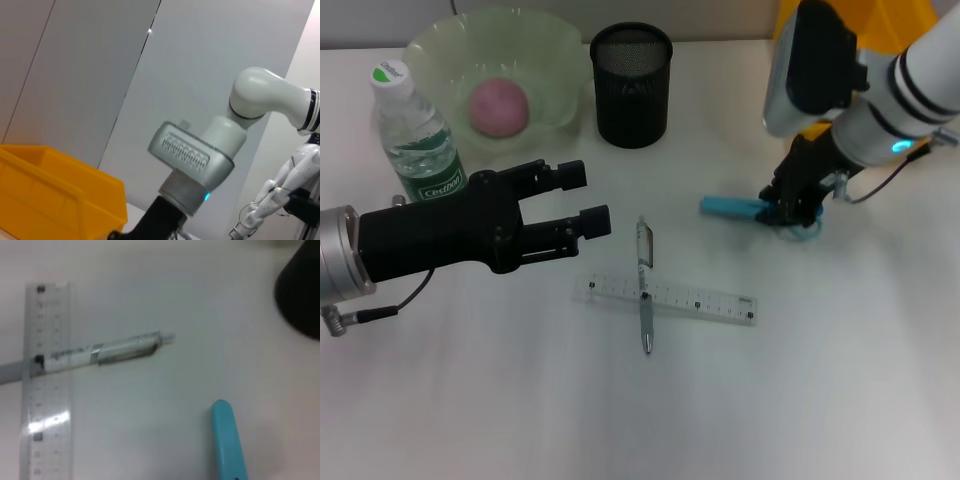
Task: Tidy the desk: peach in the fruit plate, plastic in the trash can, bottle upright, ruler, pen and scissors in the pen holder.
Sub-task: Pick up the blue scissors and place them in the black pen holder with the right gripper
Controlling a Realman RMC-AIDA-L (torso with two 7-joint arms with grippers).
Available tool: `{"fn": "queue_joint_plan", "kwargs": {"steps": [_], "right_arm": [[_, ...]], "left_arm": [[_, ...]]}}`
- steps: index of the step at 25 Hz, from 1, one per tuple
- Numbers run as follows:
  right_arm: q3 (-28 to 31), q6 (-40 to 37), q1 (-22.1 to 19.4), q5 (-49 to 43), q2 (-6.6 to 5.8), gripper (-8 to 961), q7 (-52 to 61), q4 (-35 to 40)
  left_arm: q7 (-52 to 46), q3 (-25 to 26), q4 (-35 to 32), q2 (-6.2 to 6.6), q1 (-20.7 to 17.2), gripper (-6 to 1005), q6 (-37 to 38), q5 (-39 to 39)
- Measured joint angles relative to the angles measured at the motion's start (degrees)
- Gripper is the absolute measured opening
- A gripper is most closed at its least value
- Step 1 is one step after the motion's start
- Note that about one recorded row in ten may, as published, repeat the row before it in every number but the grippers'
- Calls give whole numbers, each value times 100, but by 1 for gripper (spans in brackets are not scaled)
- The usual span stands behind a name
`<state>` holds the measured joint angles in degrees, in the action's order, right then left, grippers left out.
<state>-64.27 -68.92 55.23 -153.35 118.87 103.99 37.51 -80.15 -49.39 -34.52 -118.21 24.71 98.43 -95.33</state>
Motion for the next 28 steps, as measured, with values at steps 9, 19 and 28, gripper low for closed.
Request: {"fn": "queue_joint_plan", "kwargs": {"steps": [9,19,28], "right_arm": [[457,-943,-447,759,-72,229,-34,1112],[466,-1289,-1739,2680,-65,229,-757,2498],[533,-776,-2240,3891,22,232,-941,2240]], "left_arm": [[0,0,-15,0,-6,792,-1,0],[38,0,-20,-3,-27,792,31,-3],[56,-41,-20,-17,-5,792,123,-3]]}}
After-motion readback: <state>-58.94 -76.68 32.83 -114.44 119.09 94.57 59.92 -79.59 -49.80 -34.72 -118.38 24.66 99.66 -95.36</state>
